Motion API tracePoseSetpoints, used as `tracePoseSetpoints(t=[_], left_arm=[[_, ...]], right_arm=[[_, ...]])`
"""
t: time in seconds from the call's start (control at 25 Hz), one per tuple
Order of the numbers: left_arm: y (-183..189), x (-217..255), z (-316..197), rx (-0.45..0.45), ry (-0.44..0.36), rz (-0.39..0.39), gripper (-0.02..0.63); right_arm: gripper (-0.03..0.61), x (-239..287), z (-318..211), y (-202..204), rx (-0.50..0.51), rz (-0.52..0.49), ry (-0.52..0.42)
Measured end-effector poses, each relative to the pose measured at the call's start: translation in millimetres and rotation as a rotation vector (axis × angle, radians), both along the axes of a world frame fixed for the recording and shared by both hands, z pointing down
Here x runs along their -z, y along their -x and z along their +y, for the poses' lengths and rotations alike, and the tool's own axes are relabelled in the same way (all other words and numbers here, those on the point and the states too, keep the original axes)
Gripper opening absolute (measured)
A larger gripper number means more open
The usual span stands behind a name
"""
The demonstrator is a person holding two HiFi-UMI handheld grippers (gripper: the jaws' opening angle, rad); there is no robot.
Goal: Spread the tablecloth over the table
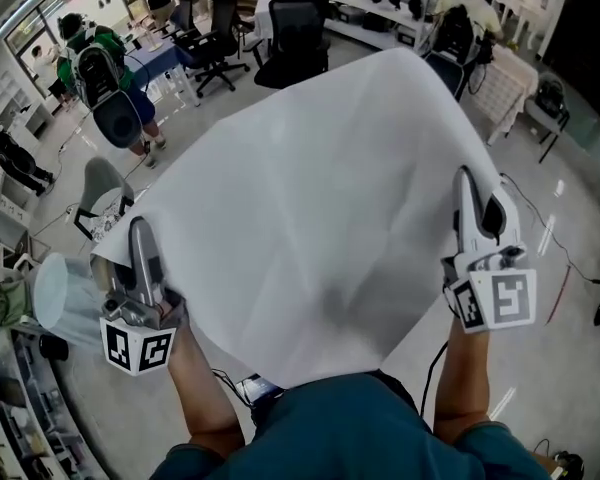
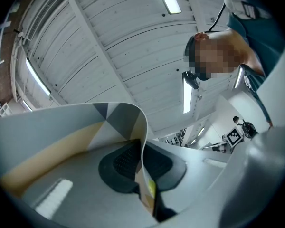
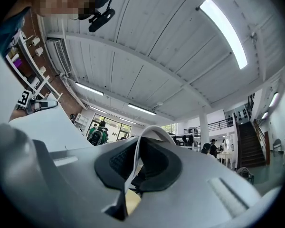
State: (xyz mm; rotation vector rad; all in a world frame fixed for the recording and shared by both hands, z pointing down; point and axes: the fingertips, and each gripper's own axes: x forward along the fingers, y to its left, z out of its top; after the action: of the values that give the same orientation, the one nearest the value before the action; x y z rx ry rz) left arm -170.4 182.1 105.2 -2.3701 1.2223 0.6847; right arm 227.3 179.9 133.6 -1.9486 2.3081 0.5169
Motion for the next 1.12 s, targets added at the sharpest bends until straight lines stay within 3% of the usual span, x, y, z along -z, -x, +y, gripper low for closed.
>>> tracePoseSetpoints(t=[0.28, 0.52, 0.72, 1.12], left_arm=[[-37.6, -0.5, -16.3, 0.064, 0.011, -0.024, 0.003], [-24.7, 0.8, -11.6, 0.098, 0.024, -0.044, 0.005], [-49.8, -9.5, -44.7, 0.107, 0.040, -0.056, 0.005], [-14.2, -34.4, -129.9, 0.026, 0.086, -0.025, 0.005]], right_arm=[[0.012, -7.2, -37.5, -35.6, 0.062, -0.021, 0.002], [0.012, -6.8, -45.5, -23.5, 0.090, -0.035, 0.004], [0.012, -21.3, -80.4, -47.5, 0.099, -0.044, 0.019], [0.012, -33.4, -129.6, -14.2, 0.009, -0.017, 0.055]])
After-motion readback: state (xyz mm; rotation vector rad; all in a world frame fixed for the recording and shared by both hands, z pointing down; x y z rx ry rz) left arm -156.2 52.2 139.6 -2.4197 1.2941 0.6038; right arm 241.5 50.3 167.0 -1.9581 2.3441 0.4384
